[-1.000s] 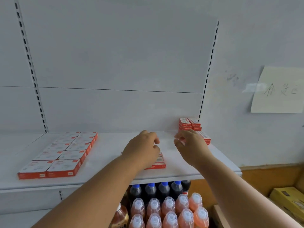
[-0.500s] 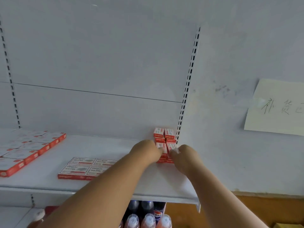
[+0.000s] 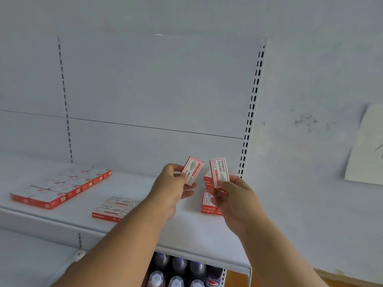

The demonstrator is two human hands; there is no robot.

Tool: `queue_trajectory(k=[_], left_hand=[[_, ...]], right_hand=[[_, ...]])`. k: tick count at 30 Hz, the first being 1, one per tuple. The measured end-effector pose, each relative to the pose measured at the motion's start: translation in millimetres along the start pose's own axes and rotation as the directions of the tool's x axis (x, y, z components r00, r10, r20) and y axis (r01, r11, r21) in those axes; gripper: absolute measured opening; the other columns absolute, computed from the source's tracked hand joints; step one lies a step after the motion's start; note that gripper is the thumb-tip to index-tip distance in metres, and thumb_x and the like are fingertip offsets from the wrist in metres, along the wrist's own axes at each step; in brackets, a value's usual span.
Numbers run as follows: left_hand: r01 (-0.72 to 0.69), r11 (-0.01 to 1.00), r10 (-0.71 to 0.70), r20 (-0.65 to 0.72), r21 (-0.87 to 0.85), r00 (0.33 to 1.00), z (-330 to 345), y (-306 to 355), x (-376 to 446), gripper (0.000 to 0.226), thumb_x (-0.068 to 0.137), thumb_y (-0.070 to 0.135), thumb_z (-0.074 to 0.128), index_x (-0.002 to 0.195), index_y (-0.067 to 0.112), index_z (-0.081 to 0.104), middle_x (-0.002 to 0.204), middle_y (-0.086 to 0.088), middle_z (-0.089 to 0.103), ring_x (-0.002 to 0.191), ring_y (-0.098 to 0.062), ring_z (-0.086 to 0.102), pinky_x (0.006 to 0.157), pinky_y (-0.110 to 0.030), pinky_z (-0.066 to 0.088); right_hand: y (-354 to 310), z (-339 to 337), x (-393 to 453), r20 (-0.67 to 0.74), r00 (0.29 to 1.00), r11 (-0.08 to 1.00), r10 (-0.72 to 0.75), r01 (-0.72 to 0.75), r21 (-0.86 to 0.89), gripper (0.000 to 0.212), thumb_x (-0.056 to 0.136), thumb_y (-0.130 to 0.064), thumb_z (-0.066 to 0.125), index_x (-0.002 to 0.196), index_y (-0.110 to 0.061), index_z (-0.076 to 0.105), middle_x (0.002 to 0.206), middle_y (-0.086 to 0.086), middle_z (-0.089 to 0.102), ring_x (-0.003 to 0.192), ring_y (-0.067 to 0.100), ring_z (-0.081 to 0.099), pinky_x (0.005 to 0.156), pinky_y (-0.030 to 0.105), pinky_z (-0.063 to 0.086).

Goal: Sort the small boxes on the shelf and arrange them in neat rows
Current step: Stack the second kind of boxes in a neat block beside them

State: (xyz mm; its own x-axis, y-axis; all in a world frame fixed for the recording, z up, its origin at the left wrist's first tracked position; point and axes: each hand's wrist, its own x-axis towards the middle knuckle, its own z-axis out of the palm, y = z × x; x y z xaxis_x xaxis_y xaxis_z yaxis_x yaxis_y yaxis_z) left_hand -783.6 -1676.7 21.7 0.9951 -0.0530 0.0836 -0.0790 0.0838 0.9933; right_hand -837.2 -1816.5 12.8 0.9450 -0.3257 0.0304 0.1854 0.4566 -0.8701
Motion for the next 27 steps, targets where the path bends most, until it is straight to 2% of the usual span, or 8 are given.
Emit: queue_trajectory(k=[3,7,12,17,20,22,24,27], left_hand=[[-0.012,0.994,0.010,-0.021,-0.110,1.000,-16,6,-3,0.019,0.102,0.007,0.047,0.112,0.021,0.055,0.104,-0.008,0.068,0.081,-0.021,0.074,0.068,-0.034,0.058],[-0.051,0.995,0.060,-0.108,0.082,0.992,-57,6,5,0.023,0.098,0.005,0.052,0.112,0.022,0.055,0.104,-0.005,0.070,0.082,-0.018,0.069,0.067,-0.030,0.053],[-0.069,0.939,0.120,-0.131,0.337,0.984,-113,2,26,0.021,0.097,0.009,0.055,0.109,0.026,0.056,0.101,-0.002,0.071,0.082,-0.017,0.069,0.065,-0.028,0.053],[-0.094,0.834,0.155,-0.067,0.543,0.986,-167,2,57,0.018,0.096,0.010,0.056,0.102,0.027,0.059,0.091,0.001,0.072,0.077,-0.017,0.068,0.061,-0.028,0.052],[-0.068,0.759,0.102,-0.014,0.648,0.995,-192,-3,80,0.017,0.094,0.010,0.057,0.098,0.027,0.061,0.092,0.002,0.071,0.080,-0.018,0.069,0.068,-0.033,0.057],[-0.068,0.708,0.071,0.025,0.703,0.997,-199,-10,94,0.018,0.091,0.011,0.058,0.089,0.028,0.061,0.095,0.001,0.070,0.084,-0.021,0.069,0.078,-0.038,0.059],[-0.100,0.635,0.059,0.081,0.766,0.995,-201,-15,104,0.018,0.088,0.011,0.058,0.080,0.027,0.060,0.093,0.002,0.069,0.086,-0.022,0.068,0.081,-0.037,0.057],[-0.168,0.502,-0.007,0.198,0.849,0.980,-198,-22,111,0.020,0.086,0.011,0.055,0.073,0.019,0.067,0.077,-0.001,0.065,0.074,-0.020,0.060,0.065,-0.026,0.047]], right_hand=[[2,13,0,0.085,0.996,0.999,0.019,-0.021,0.027,0.017,0.096,0.003,0.049,0.108,-0.005,0.059,0.091,0.015,0.068,0.069,0.026,0.065,0.057,0.031,0.046],[13,31,3,0.077,0.996,0.985,-0.039,0.051,-0.165,0.017,0.094,0.000,0.055,0.106,-0.010,0.059,0.091,0.011,0.069,0.059,0.019,0.060,0.047,0.025,0.038],[40,62,9,0.061,0.997,0.879,-0.057,0.079,-0.471,0.013,0.091,-0.006,0.063,0.102,-0.012,0.061,0.080,0.008,0.073,0.056,0.018,0.059,0.048,0.027,0.038],[66,98,19,0.045,0.998,0.690,-0.049,0.067,-0.721,0.014,0.091,-0.009,0.062,0.102,-0.017,0.066,0.080,0.002,0.068,0.055,0.013,0.054,0.041,0.018,0.039],[76,115,30,-0.009,0.999,0.561,-0.041,0.015,-0.828,0.018,0.090,-0.009,0.057,0.099,-0.019,0.068,0.078,-0.001,0.067,0.056,0.014,0.052,0.043,0.020,0.037],[80,121,37,-0.064,0.998,0.485,-0.017,-0.048,-0.873,0.024,0.090,-0.006,0.050,0.098,-0.017,0.070,0.077,0.000,0.067,0.055,0.013,0.052,0.044,0.020,0.036],[83,123,42,-0.108,0.994,0.421,0.014,-0.104,-0.901,0.028,0.090,-0.005,0.045,0.098,-0.016,0.070,0.080,0.001,0.068,0.059,0.015,0.056,0.045,0.020,0.038],[93,125,47,-0.111,0.994,0.293,0.023,-0.112,-0.950,0.025,0.089,-0.007,0.050,0.103,-0.011,0.071,0.094,0.008,0.069,0.077,0.020,0.060,0.065,0.029,0.048]])
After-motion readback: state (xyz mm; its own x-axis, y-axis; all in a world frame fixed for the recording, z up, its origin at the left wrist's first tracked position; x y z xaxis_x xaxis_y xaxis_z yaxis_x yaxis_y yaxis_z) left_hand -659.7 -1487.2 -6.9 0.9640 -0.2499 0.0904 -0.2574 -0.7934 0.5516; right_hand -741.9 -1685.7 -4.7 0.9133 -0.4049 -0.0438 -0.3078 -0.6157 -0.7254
